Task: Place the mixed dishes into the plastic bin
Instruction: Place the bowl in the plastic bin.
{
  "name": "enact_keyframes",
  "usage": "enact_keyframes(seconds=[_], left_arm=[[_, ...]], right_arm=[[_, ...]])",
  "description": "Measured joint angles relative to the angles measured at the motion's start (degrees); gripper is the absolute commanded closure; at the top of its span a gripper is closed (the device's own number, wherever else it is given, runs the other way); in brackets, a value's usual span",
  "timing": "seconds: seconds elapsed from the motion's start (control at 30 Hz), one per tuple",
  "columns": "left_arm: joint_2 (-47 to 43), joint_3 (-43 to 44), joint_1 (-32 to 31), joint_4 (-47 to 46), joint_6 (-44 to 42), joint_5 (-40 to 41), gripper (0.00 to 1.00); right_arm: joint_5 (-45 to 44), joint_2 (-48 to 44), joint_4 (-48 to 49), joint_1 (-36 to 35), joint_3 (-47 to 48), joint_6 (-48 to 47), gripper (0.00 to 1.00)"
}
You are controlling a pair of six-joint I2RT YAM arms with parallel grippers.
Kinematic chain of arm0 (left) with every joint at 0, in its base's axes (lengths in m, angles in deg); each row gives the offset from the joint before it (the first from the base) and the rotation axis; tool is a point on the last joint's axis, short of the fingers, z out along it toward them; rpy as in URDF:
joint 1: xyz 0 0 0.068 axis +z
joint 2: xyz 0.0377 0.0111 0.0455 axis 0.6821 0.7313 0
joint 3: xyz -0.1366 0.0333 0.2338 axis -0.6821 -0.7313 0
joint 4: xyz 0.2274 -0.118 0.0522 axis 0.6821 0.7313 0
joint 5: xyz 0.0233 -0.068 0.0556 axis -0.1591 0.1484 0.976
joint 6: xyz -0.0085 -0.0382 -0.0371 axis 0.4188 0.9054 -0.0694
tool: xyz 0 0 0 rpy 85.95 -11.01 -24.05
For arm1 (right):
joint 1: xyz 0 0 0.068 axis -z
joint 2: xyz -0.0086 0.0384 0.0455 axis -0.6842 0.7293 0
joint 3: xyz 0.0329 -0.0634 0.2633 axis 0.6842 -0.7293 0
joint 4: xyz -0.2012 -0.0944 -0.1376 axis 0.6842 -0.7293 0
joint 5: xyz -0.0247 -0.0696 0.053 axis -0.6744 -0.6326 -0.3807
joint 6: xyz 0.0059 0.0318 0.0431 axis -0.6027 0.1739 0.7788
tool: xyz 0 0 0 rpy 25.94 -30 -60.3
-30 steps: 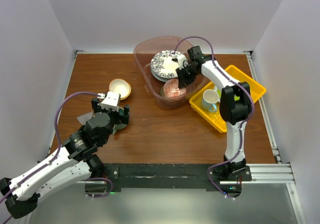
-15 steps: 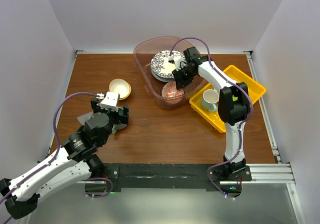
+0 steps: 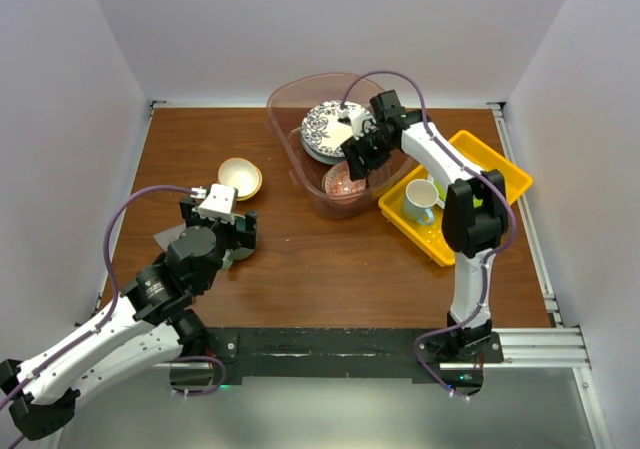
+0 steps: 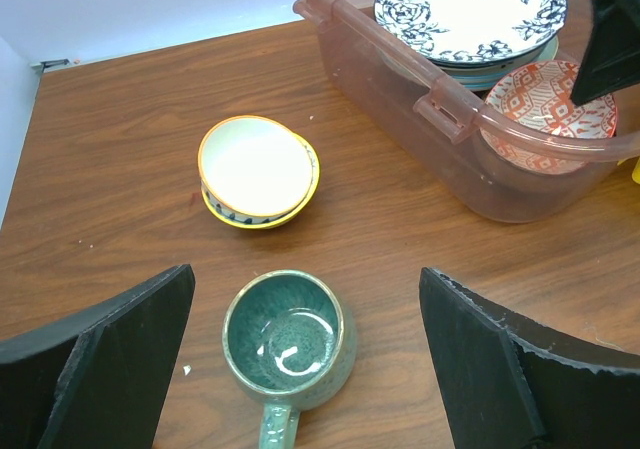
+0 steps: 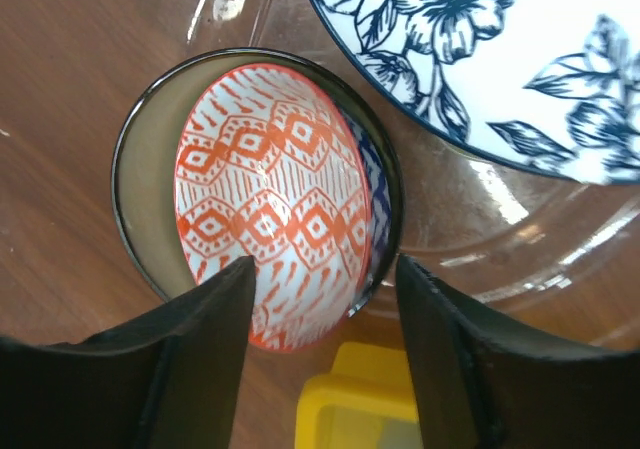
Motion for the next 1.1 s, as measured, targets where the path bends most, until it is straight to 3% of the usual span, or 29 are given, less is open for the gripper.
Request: enact_keyframes(seconds=[0.37, 0.7, 1.1], left_arm=[[-0.59, 0.0, 0.24, -0.02, 0.02, 0.0, 0.0], [-0.57, 0.0, 0.59, -0.02, 0.07, -0.24, 0.0], [-0.04, 0.0, 1.42, 0.0, 2.27, -2.97, 0.0]], right_arm=[[1.07, -14.88, 0.72, 0.2, -6.54, -1.53, 0.16], [9.27, -31.34, 3.74, 0.72, -17.97, -2.58, 0.02], [28.13, -50.47, 18.88, 12.74, -37.27, 2.6, 0.02]])
